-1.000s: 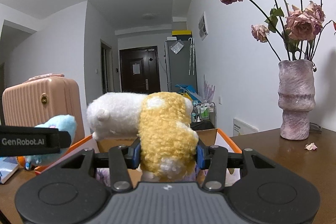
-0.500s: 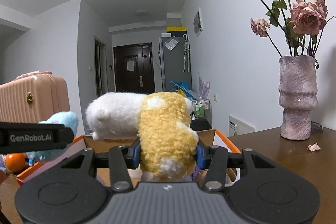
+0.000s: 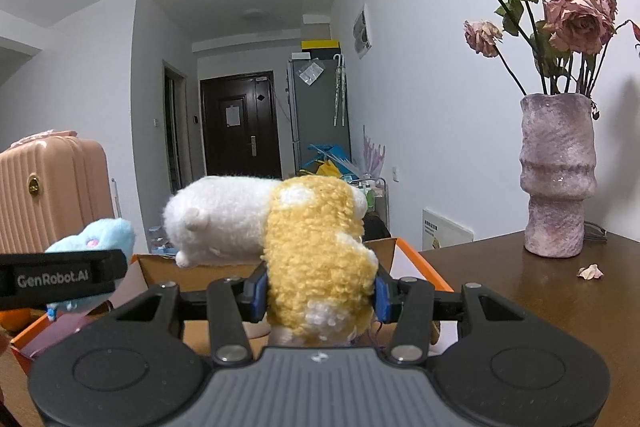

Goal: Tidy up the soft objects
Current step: 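Carry the held plushes in both grippers over the cardboard box, then open both grippers to drop the plushes into the box, then move both open grippers back, the right toward the pink-and-cream sponge block, then grasp the pink-and-cream sponge block with the right gripper, then lift the sponge block off the table with the right gripper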

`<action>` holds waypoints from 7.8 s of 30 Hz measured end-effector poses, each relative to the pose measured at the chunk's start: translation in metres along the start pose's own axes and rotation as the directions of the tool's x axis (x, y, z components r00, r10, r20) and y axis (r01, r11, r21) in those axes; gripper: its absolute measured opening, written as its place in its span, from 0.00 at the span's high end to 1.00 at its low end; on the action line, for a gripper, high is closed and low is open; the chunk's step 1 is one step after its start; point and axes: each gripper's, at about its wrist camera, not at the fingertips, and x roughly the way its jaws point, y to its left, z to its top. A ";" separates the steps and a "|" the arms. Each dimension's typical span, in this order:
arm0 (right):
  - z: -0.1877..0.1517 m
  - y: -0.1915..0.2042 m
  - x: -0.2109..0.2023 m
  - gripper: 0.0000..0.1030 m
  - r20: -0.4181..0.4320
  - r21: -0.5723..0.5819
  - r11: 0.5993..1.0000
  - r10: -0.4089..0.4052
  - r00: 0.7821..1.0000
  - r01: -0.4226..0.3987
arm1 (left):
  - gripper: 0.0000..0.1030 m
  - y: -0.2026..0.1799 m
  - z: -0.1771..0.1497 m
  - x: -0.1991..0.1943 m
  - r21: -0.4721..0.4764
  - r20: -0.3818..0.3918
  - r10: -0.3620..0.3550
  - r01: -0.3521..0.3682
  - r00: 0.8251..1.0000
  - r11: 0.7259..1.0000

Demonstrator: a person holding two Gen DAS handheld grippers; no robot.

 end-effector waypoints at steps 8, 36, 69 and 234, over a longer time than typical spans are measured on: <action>0.001 -0.006 0.006 0.45 -0.042 0.034 0.999 0.003 0.999 -0.002 | 0.12 0.002 0.001 0.001 0.006 -0.001 -0.002 0.002 1.000 1.000; 0.000 -0.010 -0.004 0.00 -0.004 0.056 0.998 0.008 1.000 -0.008 | 0.00 0.014 0.002 -0.006 -0.034 0.012 0.068 -0.067 0.998 0.997; -0.019 -0.013 -0.097 0.00 0.009 -0.090 0.983 0.161 0.987 -0.159 | 0.00 0.060 -0.030 -0.087 -0.040 -0.028 0.069 -0.070 0.997 0.997; -0.017 -0.120 -0.126 0.70 -0.142 0.072 0.997 0.039 0.989 -0.029 | 0.00 -0.033 -0.076 -0.107 0.097 -0.286 -0.026 0.056 0.958 0.994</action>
